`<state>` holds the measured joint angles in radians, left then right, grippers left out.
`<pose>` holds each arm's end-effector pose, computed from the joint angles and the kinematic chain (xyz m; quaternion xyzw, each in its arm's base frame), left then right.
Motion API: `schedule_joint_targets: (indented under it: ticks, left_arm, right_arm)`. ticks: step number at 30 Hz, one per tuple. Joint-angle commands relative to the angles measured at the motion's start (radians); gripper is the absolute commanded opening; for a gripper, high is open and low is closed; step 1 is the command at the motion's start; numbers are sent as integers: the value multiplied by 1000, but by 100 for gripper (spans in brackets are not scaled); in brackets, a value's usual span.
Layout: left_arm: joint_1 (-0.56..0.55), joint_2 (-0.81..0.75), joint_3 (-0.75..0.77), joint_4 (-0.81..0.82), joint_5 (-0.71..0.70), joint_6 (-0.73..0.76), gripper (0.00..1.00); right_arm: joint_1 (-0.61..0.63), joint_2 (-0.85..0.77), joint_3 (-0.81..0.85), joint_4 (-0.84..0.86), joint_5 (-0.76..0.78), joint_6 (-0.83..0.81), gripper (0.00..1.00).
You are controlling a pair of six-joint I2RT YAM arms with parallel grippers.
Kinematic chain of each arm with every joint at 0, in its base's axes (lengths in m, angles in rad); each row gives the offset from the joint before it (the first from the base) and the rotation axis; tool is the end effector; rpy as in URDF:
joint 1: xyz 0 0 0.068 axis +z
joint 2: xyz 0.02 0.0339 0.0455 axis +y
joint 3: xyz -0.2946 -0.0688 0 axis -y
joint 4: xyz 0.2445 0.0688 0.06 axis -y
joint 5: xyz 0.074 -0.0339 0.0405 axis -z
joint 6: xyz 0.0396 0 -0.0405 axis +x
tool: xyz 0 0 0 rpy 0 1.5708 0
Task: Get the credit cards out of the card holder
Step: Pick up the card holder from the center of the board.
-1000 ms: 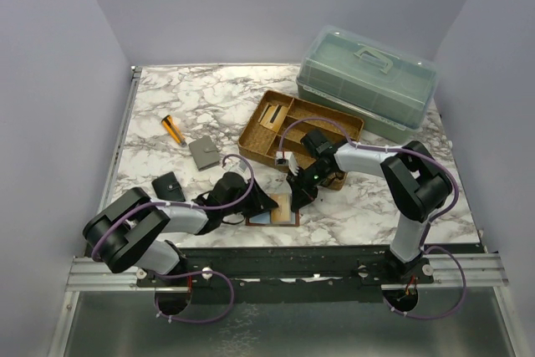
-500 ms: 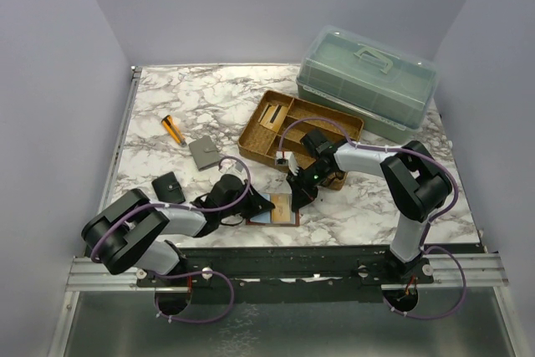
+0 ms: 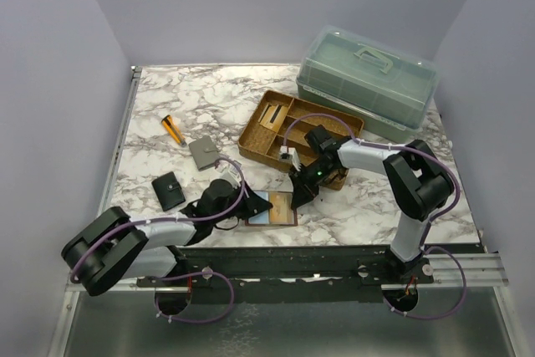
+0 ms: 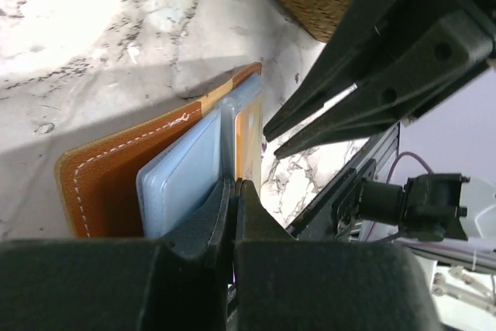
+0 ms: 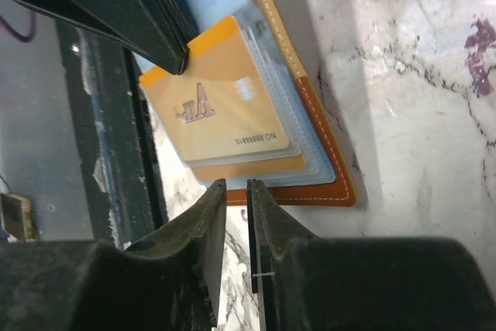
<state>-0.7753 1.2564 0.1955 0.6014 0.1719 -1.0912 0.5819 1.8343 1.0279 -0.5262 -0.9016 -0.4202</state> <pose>0.1395 -0.1462 0.1594 -0.0884 0.8430 -0.4657 0.2542 0.2607 0.2087 0.1672 -0.4747 0.7590 0.4398 0.0717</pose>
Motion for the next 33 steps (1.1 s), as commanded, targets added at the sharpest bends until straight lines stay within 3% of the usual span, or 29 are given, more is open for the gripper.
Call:
schedule_joint_targets:
  ticks: [1, 7, 15, 33]
  left_arm:
    - [-7, -100, -40, 66, -6, 153, 0]
    - [-8, -184, -84, 124, 5, 224, 0]
    - [-7, -204, -111, 242, 3, 208, 0]
    - [-10, -161, -87, 393, 23, 132, 0]
  right_arm:
    - [-25, -43, 35, -34, -200, -26, 27]
    - [-82, -70, 41, -48, -353, -20, 35]
    - [-97, -51, 34, -17, -480, 46, 42]
    - [-139, -62, -1, 112, -329, 201, 47]
